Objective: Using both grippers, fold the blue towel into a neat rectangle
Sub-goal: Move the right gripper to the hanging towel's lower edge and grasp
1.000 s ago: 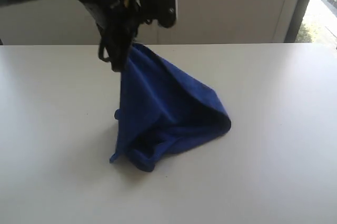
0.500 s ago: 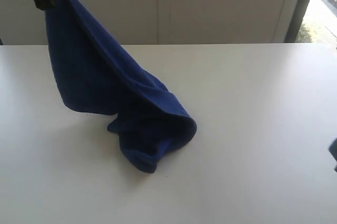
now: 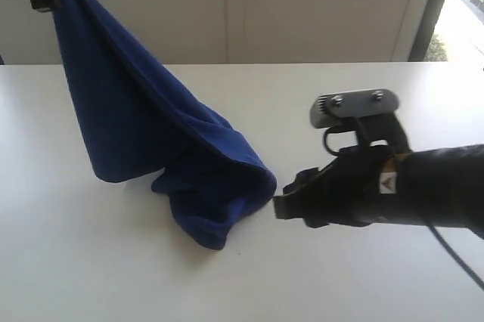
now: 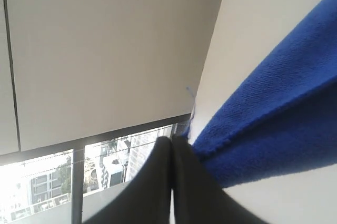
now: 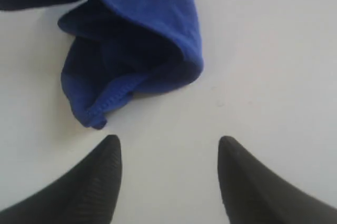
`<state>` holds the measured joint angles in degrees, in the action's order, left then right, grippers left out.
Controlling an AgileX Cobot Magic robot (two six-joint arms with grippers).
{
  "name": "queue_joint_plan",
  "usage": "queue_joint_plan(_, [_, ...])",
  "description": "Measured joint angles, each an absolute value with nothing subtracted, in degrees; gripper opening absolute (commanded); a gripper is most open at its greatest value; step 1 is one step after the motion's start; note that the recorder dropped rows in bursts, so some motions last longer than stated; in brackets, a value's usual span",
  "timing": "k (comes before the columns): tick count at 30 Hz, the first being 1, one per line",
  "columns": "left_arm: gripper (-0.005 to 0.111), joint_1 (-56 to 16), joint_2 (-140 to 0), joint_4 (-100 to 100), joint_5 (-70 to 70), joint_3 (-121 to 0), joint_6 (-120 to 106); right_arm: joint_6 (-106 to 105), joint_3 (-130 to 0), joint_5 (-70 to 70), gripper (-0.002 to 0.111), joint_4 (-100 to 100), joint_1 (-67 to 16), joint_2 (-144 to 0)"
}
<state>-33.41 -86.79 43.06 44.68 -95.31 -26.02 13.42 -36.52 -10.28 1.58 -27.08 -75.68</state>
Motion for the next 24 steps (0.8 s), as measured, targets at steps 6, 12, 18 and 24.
queue_joint_plan(6, [0.000, -33.41, -86.79, 43.06, 45.73, -95.31, -26.02, -19.36, -42.69, -15.76, 0.047, 29.60, -28.04, -85.75])
queue_joint_plan(12, [0.000, -33.41, -86.79, 43.06, 46.07, -95.31, -26.02, -61.85, -45.50, -31.54, 0.042, 70.27, -22.21, -91.93])
queue_joint_plan(18, [0.000, -33.41, -86.79, 43.16, 47.16, -95.31, -26.02, -74.85, -45.64, -39.76, 0.042, 80.46, -15.88, -97.90])
queue_joint_plan(24, [0.000, -33.41, -86.79, 43.16, 47.35, -95.31, -26.02, -82.63, -45.77, -39.89, 0.042, 87.66, -15.60, -102.68])
